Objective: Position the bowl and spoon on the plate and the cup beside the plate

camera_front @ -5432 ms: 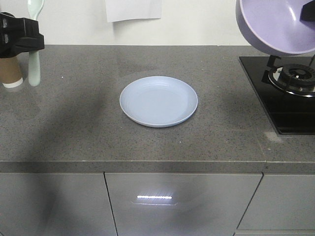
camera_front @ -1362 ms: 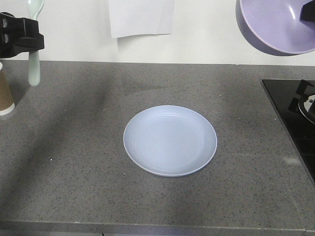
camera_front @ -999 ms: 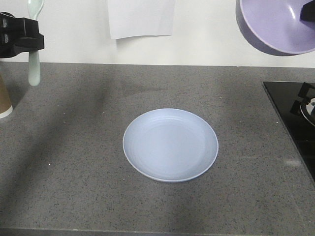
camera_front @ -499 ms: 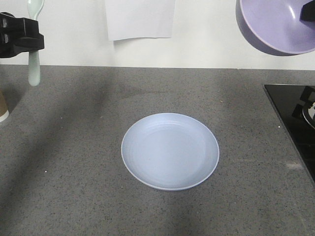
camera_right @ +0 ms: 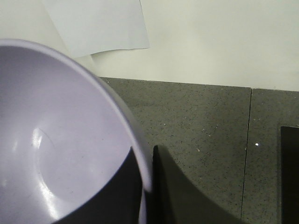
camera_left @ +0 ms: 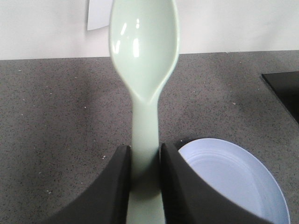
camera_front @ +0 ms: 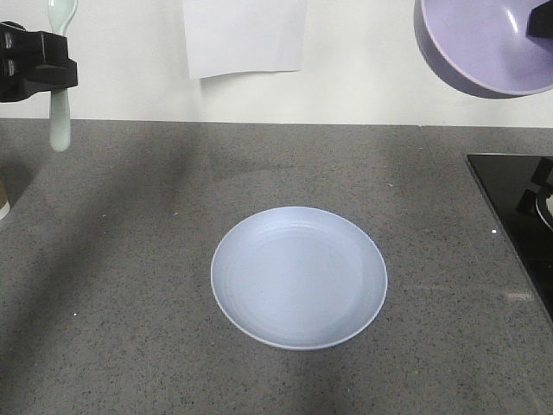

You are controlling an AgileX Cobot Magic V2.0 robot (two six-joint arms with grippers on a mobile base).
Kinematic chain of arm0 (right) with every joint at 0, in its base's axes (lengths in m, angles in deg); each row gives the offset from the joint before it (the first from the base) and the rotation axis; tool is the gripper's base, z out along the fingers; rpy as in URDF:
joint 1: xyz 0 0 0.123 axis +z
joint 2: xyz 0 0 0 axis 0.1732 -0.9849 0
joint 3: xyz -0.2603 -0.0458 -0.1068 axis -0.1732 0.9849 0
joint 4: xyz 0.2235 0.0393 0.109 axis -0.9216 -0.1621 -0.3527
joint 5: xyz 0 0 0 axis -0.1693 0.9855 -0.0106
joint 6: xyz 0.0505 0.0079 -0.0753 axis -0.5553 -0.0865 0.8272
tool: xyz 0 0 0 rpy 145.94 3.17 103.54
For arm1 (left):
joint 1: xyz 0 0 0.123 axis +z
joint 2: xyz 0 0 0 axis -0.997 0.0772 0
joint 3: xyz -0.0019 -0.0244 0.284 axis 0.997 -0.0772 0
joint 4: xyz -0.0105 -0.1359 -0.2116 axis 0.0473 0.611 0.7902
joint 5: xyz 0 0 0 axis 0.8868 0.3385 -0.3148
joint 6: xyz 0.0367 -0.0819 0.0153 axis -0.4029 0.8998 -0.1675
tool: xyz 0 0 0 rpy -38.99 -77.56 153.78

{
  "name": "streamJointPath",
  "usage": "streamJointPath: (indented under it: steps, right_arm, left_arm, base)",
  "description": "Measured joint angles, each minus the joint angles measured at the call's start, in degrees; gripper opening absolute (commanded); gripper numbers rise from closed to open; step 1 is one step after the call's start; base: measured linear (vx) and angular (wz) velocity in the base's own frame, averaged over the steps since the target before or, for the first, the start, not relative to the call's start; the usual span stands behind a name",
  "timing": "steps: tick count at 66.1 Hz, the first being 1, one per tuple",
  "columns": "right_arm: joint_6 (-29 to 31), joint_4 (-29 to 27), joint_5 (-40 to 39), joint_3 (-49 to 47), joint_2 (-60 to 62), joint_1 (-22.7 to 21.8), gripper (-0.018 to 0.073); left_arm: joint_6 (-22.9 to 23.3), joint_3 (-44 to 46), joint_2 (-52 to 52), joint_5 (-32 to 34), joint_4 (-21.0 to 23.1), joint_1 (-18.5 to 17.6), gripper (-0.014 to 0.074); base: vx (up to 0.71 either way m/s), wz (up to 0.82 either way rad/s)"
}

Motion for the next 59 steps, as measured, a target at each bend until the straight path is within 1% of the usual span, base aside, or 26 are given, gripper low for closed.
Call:
streamJointPath:
  steps: [59]
  right_arm:
    - [0.00, 0.00, 0.00, 0.00, 0.00, 0.00, -0.0010]
  left_arm:
    - [0.00, 0.00, 0.00, 0.00, 0.00, 0.00, -0.0006]
  base:
    - [0.03, 0.00]
